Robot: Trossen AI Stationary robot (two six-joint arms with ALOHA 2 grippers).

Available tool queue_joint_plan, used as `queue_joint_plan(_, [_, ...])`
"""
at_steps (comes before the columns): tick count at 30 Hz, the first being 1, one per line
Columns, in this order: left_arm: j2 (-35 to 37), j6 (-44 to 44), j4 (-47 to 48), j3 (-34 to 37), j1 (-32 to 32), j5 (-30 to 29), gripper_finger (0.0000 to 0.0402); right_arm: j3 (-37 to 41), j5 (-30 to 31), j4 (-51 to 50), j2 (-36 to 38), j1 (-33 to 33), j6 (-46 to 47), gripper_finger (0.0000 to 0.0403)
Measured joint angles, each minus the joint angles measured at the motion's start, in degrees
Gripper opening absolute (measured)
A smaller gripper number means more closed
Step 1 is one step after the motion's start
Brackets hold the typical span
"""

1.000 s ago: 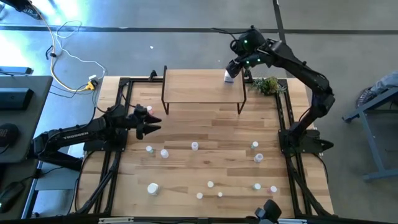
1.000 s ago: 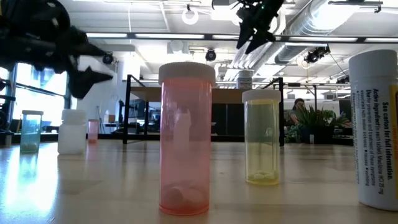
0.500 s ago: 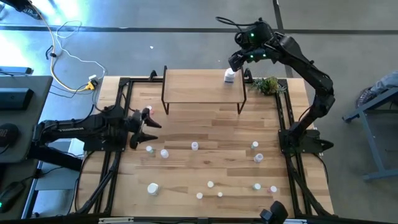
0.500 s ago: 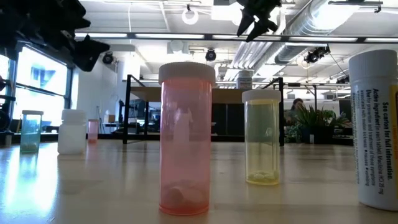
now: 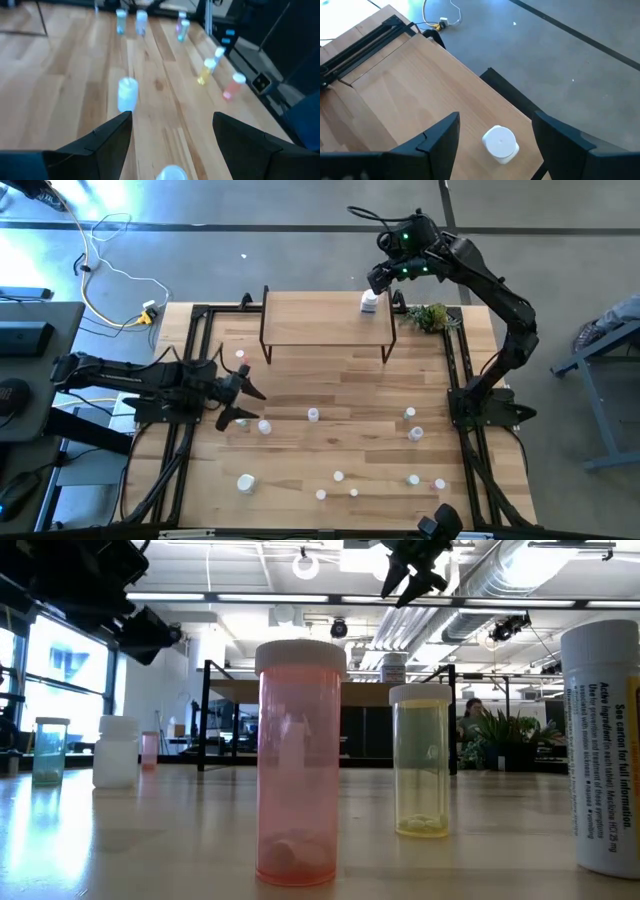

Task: Pick and place medicine bottles onto shelf by color
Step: Put the left transparent pill bottle on the shelf

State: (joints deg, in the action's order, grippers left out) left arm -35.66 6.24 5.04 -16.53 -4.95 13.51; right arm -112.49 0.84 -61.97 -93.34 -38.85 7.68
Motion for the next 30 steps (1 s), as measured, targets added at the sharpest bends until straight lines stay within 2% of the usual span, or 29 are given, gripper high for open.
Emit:
queue_joint_plan(12, [-9.25,-1.97,-0.35,0.00,8.39,-8.54,0.0266,0.00,-0.02,0.04,0.00,0.00,0.00,0.0240])
queue_joint_plan(20, [-14.80,-1.97,-0.75,0.00,11.61,-9.20,0.0266,0.00,-0.02,0.04,0.00,0.00,0.02,0.0240])
queue_joint_plan(26, [-18.81,-1.97,-2.12,0.00,13.25,-13.90,0.0266,0.00,-0.02,0.04,0.00,0.00,0.02,0.0240])
queue_joint_plan(30, [-21.27,-0.92,-2.38,0.00,13.33,-14.22,0.0266,0.00,-0.02,0.06,0.00,0.00,0.02,0.0240])
